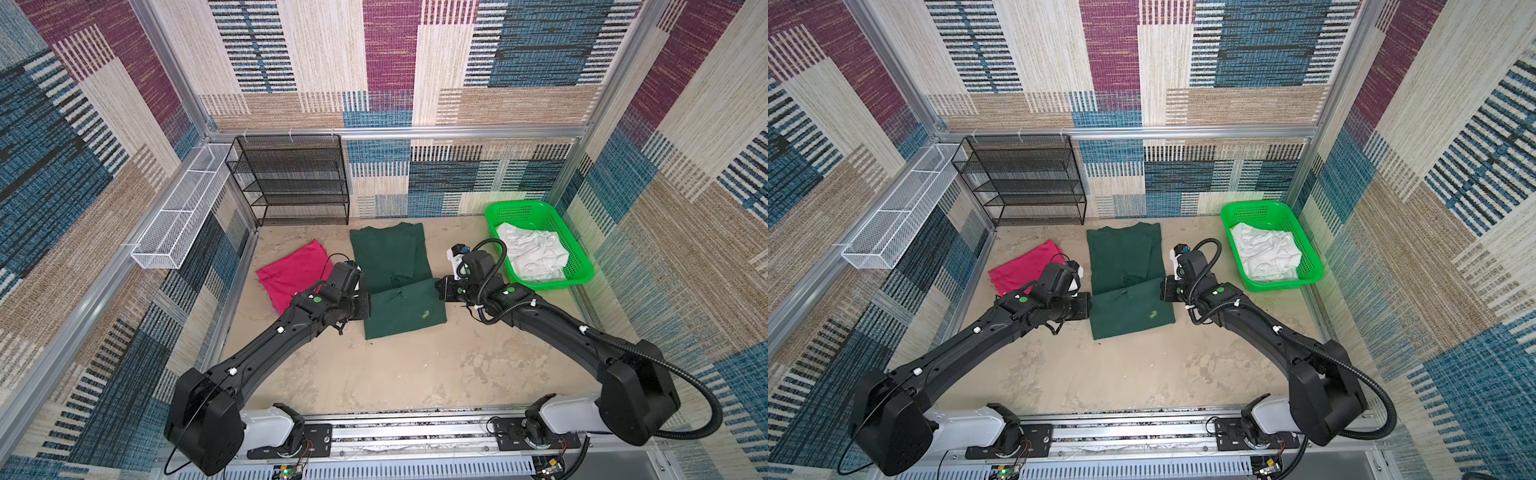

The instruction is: Fold and stack the t-shirts

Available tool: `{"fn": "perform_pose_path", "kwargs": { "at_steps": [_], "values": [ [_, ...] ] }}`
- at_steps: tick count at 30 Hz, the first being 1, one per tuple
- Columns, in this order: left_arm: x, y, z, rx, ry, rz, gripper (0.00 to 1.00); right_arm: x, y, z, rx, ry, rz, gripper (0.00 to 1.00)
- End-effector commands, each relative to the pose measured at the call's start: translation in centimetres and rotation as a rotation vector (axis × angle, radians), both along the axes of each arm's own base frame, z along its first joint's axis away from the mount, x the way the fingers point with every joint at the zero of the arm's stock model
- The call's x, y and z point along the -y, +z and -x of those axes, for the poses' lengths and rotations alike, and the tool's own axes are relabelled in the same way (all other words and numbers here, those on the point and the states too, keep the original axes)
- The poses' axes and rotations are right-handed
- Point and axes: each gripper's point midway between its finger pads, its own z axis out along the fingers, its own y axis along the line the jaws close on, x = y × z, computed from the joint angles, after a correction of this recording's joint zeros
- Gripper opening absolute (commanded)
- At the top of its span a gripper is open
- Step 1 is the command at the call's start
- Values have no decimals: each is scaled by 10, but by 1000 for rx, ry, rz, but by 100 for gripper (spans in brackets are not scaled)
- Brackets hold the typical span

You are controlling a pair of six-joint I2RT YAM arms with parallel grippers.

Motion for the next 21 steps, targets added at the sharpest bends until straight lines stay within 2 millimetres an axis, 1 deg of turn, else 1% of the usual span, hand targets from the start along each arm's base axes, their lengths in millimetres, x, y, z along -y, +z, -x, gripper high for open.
{"fn": "perform_pose_path", "kwargs": {
  "at_steps": [1, 7, 10, 14, 17, 21],
  "values": [
    [8, 8, -19, 33, -38, 34, 0, -5, 4, -18, 53, 20, -7, 0],
    [8, -6, -44, -9, -21, 28, 0, -4, -15, -40, 32, 18, -11, 0],
    [7, -13, -52, -20, -10, 29, 0, -8, -24, -51, 28, 36, -24, 0],
    [5, -28, -62, -49, 6, 29, 0, -12, -41, -65, 4, 54, -27, 0],
    [2, -39, -68, -72, 17, 22, 0, -16, -55, -73, -22, 69, -32, 0],
    [-3, -54, -77, -90, 37, 11, 0, -18, -65, -83, -27, 71, -31, 0]
  ]
}}
